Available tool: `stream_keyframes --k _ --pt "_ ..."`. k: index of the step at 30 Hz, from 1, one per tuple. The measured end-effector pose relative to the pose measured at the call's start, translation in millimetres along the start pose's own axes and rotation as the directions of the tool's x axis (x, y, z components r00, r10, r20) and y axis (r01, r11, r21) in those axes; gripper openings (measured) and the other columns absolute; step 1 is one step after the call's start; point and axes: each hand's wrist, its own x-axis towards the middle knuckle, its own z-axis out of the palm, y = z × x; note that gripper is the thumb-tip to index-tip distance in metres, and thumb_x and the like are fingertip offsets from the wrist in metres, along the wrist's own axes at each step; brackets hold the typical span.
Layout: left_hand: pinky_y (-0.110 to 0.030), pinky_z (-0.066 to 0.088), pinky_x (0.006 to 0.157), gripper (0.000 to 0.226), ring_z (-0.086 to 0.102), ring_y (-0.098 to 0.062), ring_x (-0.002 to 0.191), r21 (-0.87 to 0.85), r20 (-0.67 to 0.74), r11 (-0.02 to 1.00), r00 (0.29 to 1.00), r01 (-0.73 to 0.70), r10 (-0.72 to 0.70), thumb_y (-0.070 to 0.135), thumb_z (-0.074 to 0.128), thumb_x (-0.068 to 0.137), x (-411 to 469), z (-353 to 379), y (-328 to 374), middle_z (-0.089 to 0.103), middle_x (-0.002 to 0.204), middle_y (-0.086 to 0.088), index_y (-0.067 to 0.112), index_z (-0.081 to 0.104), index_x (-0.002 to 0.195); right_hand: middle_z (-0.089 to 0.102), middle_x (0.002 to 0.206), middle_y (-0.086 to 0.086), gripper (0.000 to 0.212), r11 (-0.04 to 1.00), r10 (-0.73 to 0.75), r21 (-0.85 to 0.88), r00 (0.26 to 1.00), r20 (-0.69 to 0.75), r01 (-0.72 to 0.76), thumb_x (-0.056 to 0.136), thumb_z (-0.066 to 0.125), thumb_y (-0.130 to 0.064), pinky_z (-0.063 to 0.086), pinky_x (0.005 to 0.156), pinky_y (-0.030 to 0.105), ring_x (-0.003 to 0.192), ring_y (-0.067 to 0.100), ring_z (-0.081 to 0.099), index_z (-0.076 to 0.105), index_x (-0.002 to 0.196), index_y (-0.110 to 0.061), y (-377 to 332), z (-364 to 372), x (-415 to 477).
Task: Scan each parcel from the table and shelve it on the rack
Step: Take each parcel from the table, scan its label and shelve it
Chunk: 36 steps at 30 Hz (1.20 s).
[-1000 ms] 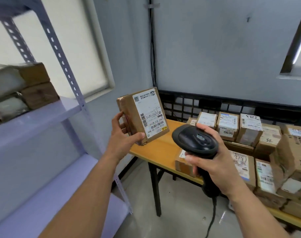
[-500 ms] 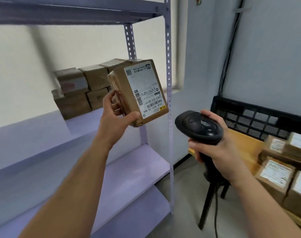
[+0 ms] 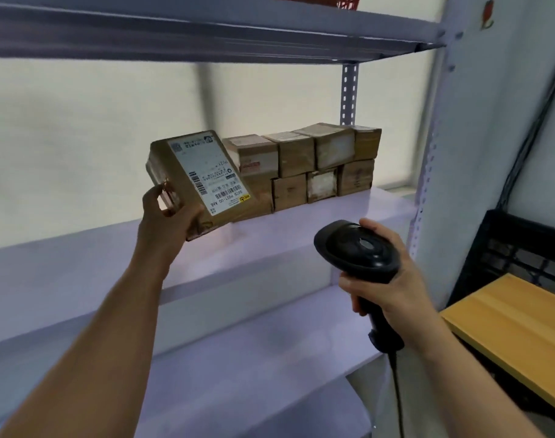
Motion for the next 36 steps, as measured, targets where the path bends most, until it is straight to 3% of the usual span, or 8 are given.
stream_keyframes --k 5,11,13,16,22,28,30,36 --pt "-0.049 0.05 0.096 0.083 0.06 -0.027 0.111 0.132 -0.058 0.987 0.995 0.09 -0.083 0.053 0.061 0.062 27.6 -15.2 -24.2 0.058 0.116 0.003 0.038 0.037 0.14 0.059 0.12 0.012 0.081 0.999 0.037 -0.012 0.998 0.054 -0.036 0.074 0.075 0.013 0.055 0.053 0.038 0.056 0.029 0.061 0.053 0.126 -0.046 5.3 20.3 15.3" --pt "-0.039 0.038 0.102 0.058 0.049 -0.033 0.125 0.307 -0.063 0.951 0.998 0.028 -0.009 0.044 0.047 0.097 53.7 -7.6 -43.7 0.054 0.138 -0.01 0.039 0.024 0.15 0.061 0.117 0.015 0.08 0.999 0.048 -0.012 0.998 0.05 -0.048 0.074 0.075 0.012 0.054 0.052 0.034 0.054 0.026 0.061 0.053 0.126 -0.045 10.5 30.6 30.4" --pt "-0.04 0.038 0.105 0.065 0.047 -0.033 0.127 0.347 -0.031 0.938 0.999 0.023 -0.013 0.049 0.055 0.093 62.0 -4.9 -45.4 0.052 0.14 -0.009 0.037 0.026 0.15 0.061 0.116 0.016 0.081 0.999 0.043 -0.015 0.998 0.049 -0.042 0.075 0.075 0.012 0.054 0.053 0.034 0.054 0.026 0.061 0.053 0.125 -0.046 13.4 31.8 35.0" --pt "-0.042 0.04 0.104 0.069 0.048 -0.034 0.125 0.399 0.002 0.917 1.0 0.001 -0.001 0.033 0.068 0.087 76.8 -3.6 -49.3 0.054 0.139 -0.009 0.03 0.033 0.147 0.06 0.116 0.018 0.081 0.999 0.044 -0.017 0.998 0.045 -0.043 0.074 0.076 0.011 0.054 0.053 0.034 0.055 0.026 0.061 0.054 0.124 -0.049 18.7 32.9 41.4" --pt "-0.039 0.037 0.105 0.068 0.046 -0.031 0.128 0.385 0.084 0.922 0.996 -0.028 -0.004 0.023 0.068 0.089 108.9 2.7 -56.0 0.051 0.141 -0.008 0.027 0.033 0.147 0.06 0.117 0.017 0.081 0.998 0.052 -0.028 0.999 0.017 -0.051 0.074 0.076 0.011 0.054 0.053 0.033 0.054 0.025 0.062 0.053 0.127 -0.046 27.2 36.2 53.0" --pt "-0.038 0.033 0.11 0.085 0.04 -0.029 0.135 0.334 0.142 0.943 0.989 -0.007 -0.043 0.023 0.065 0.092 125.0 5.9 -63.0 0.042 0.15 -0.004 0.032 0.008 0.155 0.061 0.114 0.018 0.081 0.997 0.069 -0.019 0.997 0.02 -0.069 0.074 0.076 0.011 0.053 0.053 0.033 0.054 0.025 0.061 0.053 0.126 -0.047 32.7 36.9 56.2" --pt "-0.043 0.033 0.112 0.092 0.041 -0.032 0.135 0.32 0.138 0.947 0.988 0.021 -0.069 0.024 0.065 0.092 125.3 6.1 -65.3 0.042 0.15 -0.006 0.032 -0.002 0.155 0.061 0.114 0.017 0.081 0.997 0.073 -0.024 0.997 0.026 -0.073 0.074 0.076 0.011 0.053 0.052 0.033 0.054 0.025 0.06 0.053 0.125 -0.047 32.8 35.9 55.3" --pt "-0.043 0.031 0.112 0.105 0.04 -0.033 0.135 0.345 0.074 0.937 0.993 0.064 -0.094 0.021 0.071 0.087 112.1 11.3 -67.9 0.041 0.15 -0.011 0.019 -0.011 0.154 0.061 0.115 0.018 0.082 0.997 0.072 -0.033 0.997 0.033 -0.071 0.074 0.076 0.013 0.053 0.052 0.032 0.054 0.026 0.061 0.053 0.126 -0.047 28.6 25.5 48.3"
